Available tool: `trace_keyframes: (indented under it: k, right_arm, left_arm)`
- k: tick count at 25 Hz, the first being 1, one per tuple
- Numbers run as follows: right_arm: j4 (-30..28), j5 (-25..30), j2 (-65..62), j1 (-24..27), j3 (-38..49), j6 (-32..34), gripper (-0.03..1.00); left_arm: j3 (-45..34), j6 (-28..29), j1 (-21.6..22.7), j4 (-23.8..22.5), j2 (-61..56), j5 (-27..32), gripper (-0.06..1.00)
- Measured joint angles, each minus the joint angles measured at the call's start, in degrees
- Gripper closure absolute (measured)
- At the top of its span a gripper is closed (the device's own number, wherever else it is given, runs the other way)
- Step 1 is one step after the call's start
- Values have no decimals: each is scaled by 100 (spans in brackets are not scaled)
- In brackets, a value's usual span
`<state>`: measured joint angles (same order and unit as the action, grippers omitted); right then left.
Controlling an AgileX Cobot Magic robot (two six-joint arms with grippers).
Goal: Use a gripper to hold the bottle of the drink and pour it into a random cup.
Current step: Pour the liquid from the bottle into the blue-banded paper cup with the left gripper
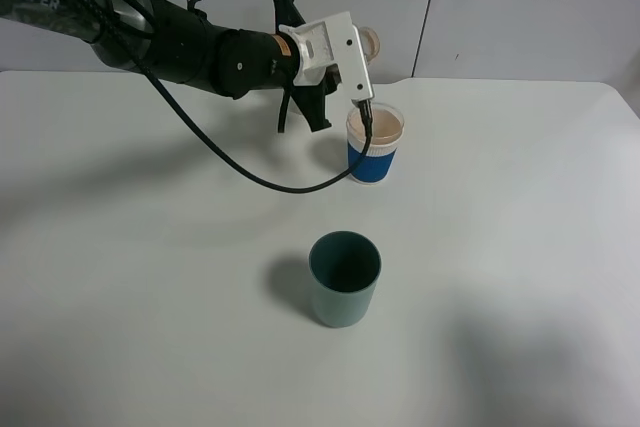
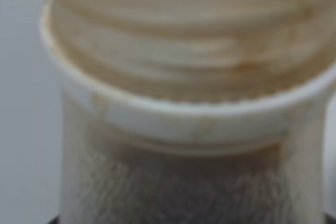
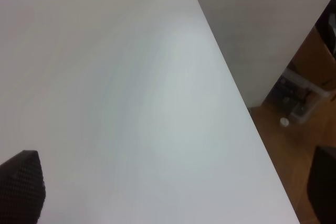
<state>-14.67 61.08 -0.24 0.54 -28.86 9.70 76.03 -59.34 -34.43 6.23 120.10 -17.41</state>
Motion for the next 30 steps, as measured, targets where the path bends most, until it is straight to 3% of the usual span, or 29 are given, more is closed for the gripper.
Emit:
trace_keyframes:
  k: [18,30]
  right_arm:
    - [0,0,0,0,0,0,-3]
    - [0,0,0,0,0,0,-3]
  left_arm:
    - [0,-84,206,-170,181,371,60]
    - [0,-615,258,-320,283,389,60]
